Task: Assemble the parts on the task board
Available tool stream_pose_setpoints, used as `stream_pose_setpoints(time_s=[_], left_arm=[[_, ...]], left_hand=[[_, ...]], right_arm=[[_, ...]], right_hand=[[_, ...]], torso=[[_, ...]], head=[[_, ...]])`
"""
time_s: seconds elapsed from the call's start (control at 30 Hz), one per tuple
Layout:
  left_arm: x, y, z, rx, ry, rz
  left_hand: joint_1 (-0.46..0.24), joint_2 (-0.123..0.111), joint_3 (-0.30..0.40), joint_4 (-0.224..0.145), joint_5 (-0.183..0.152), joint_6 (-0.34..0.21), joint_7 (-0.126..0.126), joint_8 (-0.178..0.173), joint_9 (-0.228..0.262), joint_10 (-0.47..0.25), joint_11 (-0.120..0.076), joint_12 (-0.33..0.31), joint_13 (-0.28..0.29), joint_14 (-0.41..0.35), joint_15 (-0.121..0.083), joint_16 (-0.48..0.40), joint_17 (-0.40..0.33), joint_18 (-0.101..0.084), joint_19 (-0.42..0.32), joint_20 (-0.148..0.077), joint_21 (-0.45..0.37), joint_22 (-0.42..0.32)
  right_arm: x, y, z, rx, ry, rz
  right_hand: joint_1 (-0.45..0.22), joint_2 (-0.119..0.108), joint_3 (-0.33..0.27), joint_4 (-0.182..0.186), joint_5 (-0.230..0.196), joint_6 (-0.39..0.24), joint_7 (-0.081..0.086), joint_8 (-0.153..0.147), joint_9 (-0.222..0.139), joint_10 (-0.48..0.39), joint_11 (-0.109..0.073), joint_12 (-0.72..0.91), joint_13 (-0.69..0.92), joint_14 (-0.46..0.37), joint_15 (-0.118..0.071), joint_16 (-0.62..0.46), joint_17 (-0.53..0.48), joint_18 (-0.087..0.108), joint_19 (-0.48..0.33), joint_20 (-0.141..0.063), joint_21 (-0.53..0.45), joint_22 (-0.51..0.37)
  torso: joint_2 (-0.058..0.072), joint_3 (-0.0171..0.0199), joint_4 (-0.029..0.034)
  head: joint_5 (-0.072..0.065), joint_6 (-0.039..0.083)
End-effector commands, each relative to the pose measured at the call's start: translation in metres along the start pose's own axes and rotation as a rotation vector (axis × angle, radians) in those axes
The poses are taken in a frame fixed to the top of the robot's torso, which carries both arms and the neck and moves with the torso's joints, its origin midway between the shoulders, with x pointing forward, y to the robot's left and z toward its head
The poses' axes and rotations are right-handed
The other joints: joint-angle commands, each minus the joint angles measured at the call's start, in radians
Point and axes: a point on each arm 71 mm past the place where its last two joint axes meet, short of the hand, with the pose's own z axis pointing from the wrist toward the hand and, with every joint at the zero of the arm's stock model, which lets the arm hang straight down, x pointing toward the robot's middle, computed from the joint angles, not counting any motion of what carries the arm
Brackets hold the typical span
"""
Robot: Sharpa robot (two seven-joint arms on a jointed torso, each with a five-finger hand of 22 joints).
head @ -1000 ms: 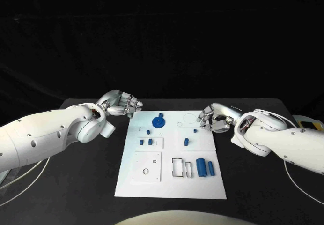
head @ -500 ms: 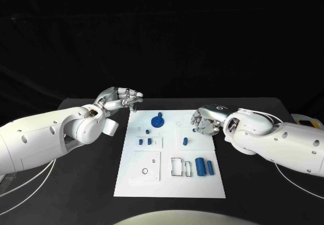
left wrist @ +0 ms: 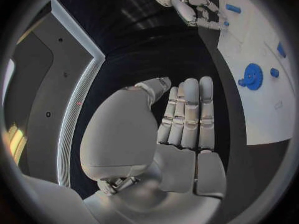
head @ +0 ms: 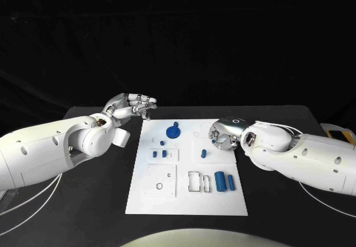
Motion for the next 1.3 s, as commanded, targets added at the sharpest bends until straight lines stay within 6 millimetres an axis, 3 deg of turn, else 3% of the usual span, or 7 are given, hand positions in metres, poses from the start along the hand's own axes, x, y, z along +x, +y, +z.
stream_pose_setpoints(time_s=[0.03,0.47,0.77,0.83,0.93,1.3], left_arm=[[0.002,-0.002,0.0,0.016,0.017,-0.024],[0.002,-0.001,0.0,0.006,0.021,-0.026],[0.001,-0.001,-0.001,0.0,0.018,-0.025],[0.001,-0.001,-0.001,-0.002,0.018,-0.025],[0.002,-0.001,-0.001,-0.005,0.018,-0.025],[0.003,0.0,-0.001,-0.018,0.026,-0.028]], left_hand=[[0.002,0.011,-0.003,-0.003,0.004,-0.007,0.0,-0.002,-0.001,-0.005,0.002,0.002,0.0,0.005,-0.003,-0.006,-0.001,0.006,0.006,-0.001,-0.006,-0.001],[0.005,0.013,-0.004,-0.006,0.005,-0.01,0.002,-0.003,-0.002,-0.009,0.004,0.0,-0.001,0.005,-0.002,-0.007,-0.002,0.006,0.008,-0.001,-0.008,-0.003],[0.005,0.014,-0.004,-0.006,0.005,-0.01,0.002,-0.004,-0.002,-0.01,0.004,0.0,-0.001,0.005,-0.002,-0.007,-0.002,0.006,0.009,-0.001,-0.009,-0.004],[0.005,0.014,-0.004,-0.006,0.005,-0.01,0.002,-0.004,-0.002,-0.01,0.004,0.0,-0.001,0.005,-0.002,-0.007,-0.002,0.006,0.009,-0.001,-0.009,-0.004],[0.005,0.014,-0.004,-0.006,0.005,-0.011,0.003,-0.004,-0.002,-0.011,0.005,-0.001,-0.001,0.005,-0.002,-0.007,-0.002,0.006,0.009,-0.001,-0.009,-0.004],[0.01,0.013,-0.005,-0.011,0.005,-0.013,0.005,-0.004,-0.003,-0.017,0.007,-0.002,-0.002,0.004,-0.001,-0.009,-0.002,0.006,0.012,-0.001,-0.011,-0.006]], right_arm=[[0.008,0.001,0.0,0.009,0.043,-0.038],[0.017,0.001,0.006,0.023,0.051,-0.041],[0.02,0.005,0.008,0.018,0.04,-0.031],[0.021,0.006,0.008,0.024,0.044,-0.032],[0.022,0.006,0.009,0.029,0.055,-0.038],[0.024,0.009,0.01,0.042,0.058,-0.084]], right_hand=[[0.005,-0.001,0.009,0.001,-0.004,0.003,-0.004,0.003,0.002,0.013,-0.002,0.0,0.002,0.044,0.005,0.009,0.005,-0.014,0.007,-0.001,0.014,0.033],[0.013,0.013,0.022,0.002,-0.013,0.011,-0.007,0.009,0.008,0.023,-0.006,0.002,0.004,0.043,0.002,0.027,0.016,-0.018,0.017,-0.003,0.041,0.052],[0.021,0.046,0.045,0.008,-0.058,0.039,-0.021,0.029,0.022,0.054,-0.019,0.013,0.012,0.041,-0.007,0.045,0.021,-0.022,0.026,-0.009,0.068,0.074],[0.037,0.066,0.062,0.0,-0.084,0.056,-0.028,0.041,0.029,0.072,-0.026,0.02,0.018,0.042,-0.013,0.052,0.025,-0.025,0.032,-0.014,0.083,0.084],[0.06,0.084,0.084,-0.019,-0.089,0.072,-0.033,0.055,0.04,0.09,-0.033,0.026,0.025,0.042,-0.02,0.06,0.028,-0.028,0.039,-0.021,0.1,0.097],[0.072,0.094,0.131,-0.055,-0.077,0.096,-0.044,0.075,0.057,0.129,-0.044,0.031,0.043,0.042,-0.03,0.069,0.027,-0.037,0.06,-0.032,0.148,0.129]], torso=[[0.0,0.0017,-0.0008],[0.0,0.0022,-0.0001],[-0.001,0.0014,-0.0013],[-0.001,0.001,-0.001],[-0.001,0.0007,-0.001],[-0.002,0.0009,-0.0015]], head=[[0.002,-0.003],[0.002,-0.006],[0.004,-0.009],[0.002,-0.01],[0.002,-0.011],[0.001,-0.011]])
